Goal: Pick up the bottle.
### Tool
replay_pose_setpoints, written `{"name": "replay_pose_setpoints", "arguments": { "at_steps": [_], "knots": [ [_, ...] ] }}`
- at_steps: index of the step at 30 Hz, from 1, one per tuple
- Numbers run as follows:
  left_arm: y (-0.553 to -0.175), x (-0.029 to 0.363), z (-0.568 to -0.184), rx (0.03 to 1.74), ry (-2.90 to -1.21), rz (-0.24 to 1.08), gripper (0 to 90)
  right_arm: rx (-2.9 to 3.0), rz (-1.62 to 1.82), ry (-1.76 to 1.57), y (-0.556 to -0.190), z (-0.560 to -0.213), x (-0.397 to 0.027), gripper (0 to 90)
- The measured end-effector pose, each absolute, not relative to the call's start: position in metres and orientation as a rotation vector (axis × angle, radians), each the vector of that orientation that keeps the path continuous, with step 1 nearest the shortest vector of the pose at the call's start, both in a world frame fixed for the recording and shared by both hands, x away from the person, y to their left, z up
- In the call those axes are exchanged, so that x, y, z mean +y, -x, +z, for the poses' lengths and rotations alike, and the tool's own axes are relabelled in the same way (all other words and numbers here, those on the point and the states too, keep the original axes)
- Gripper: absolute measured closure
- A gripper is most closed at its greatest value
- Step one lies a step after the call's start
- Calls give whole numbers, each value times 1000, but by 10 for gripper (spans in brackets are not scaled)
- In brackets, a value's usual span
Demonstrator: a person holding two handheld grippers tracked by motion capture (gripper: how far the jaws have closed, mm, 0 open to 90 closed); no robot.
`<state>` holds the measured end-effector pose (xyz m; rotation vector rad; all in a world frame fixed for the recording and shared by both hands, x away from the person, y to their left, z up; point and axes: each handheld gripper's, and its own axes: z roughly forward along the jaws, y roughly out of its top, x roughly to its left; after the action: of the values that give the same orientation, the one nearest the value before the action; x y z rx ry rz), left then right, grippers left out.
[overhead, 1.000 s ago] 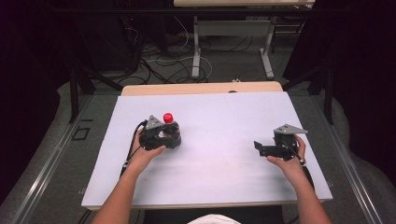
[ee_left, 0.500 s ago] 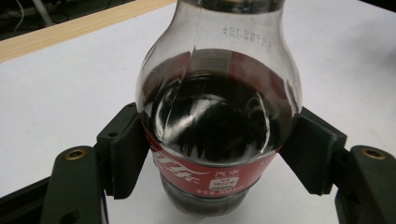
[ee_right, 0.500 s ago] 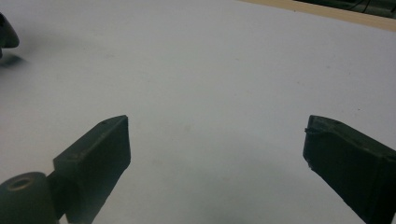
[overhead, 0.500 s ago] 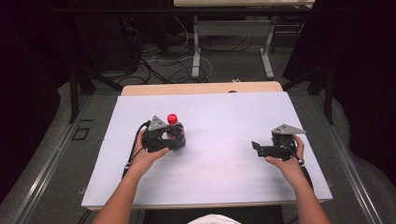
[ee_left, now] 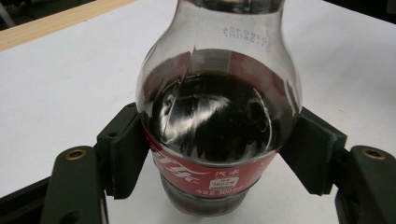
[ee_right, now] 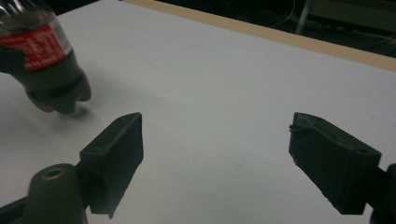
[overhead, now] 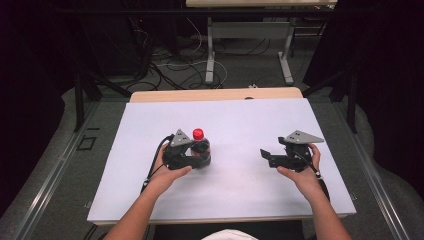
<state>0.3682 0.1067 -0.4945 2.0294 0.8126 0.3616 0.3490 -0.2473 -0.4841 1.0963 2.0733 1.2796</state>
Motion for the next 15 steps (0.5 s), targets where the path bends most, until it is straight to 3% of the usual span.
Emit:
{"name": "replay_pose_setpoints", "arguments": {
  "at_steps": [15],
  "knots": [
    [-353, 79, -495, 726, -2080, 323, 296, 2169, 1380, -918, -340, -450, -192, 247]
  ]
}}
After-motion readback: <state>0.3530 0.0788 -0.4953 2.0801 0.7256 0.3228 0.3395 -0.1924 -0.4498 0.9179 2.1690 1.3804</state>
